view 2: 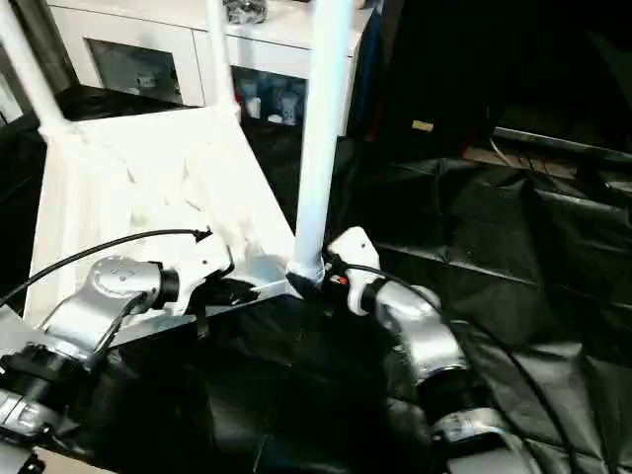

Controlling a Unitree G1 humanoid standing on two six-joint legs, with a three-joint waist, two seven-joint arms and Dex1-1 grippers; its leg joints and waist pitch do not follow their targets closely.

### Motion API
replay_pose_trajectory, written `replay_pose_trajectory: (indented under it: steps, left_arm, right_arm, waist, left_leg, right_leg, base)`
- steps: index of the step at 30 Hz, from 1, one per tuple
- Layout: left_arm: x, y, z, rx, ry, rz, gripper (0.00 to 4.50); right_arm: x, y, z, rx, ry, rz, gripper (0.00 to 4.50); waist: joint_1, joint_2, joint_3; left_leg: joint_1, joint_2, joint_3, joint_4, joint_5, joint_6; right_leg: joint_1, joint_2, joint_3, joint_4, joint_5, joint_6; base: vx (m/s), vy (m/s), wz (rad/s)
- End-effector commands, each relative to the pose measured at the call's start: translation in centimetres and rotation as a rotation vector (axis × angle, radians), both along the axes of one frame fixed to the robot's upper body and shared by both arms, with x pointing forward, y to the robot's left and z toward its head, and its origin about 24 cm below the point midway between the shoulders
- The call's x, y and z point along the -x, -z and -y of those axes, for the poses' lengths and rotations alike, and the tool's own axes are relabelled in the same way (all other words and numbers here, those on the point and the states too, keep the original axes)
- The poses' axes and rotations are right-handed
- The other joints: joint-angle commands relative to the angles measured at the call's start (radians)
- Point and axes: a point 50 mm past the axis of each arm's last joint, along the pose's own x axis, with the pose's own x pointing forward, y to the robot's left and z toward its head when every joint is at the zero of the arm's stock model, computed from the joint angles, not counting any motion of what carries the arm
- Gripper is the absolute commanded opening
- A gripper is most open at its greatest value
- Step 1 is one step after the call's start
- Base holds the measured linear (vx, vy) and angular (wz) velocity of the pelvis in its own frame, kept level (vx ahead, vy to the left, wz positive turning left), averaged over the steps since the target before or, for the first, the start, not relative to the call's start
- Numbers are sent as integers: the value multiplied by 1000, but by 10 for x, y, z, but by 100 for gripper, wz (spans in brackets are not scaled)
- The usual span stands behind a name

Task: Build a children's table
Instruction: Rotate leg to tighten

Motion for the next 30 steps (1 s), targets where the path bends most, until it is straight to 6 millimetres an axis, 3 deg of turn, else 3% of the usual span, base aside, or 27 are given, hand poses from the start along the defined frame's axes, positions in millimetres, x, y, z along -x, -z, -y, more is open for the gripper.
replay_pose_trajectory:
  steps: [1, 3, 6, 11, 19, 30]
  left_arm:
    - [19, 26, 0, -51, 79, -134, 4]
    - [26, 24, -2, -53, 152, -162, 4]
    - [28, 24, -3, -52, 185, -165, 4]
    - [31, 22, -10, -77, 245, -181, 4]
    - [30, 20, -15, -90, 247, -177, 4]
    - [28, 22, -15, -93, 244, -176, 0]
  right_arm:
    - [1, -6, 7, -5, -34, 8, 447]
    - [11, -10, 11, 26, -195, -21, 447]
    - [14, -10, 11, 33, -238, -35, 447]
    - [23, -12, 11, 46, -367, -69, 447]
    - [23, -12, 6, 49, -385, -74, 447]
    - [25, -8, 0, 21, -384, -81, 354]
  waist:
    - [4, 6, -55]
    - [7, 5, -55]
    - [11, 1, -54]
    - [16, 0, -52]
    - [21, -4, -54]
    - [22, 0, -54]
  left_leg:
    - [2, 22, -9, -61, -225, 43]
    - [2, 22, -10, -61, -228, 46]
    - [3, 24, -8, -60, -221, 56]
    - [4, 26, -10, -63, -243, 44]
    - [4, 25, -10, -63, -233, 32]
    - [5, 25, -10, -63, -235, 26]
  right_leg:
    - [50, -52, 39, -71, -185, -220]
    - [53, -50, 38, -71, -191, -220]
    - [50, -50, 39, -70, -183, -220]
    - [47, -53, 38, -73, -244, -208]
    - [47, -53, 38, -73, -250, -199]
    - [47, -53, 38, -72, -249, -198]
  base:
    - [0, 0, 0]
    - [0, 0, 0]
    - [0, 0, 0]
    - [0, 0, 0]
    - [0, 0, 0]
    - [0, 0, 0]
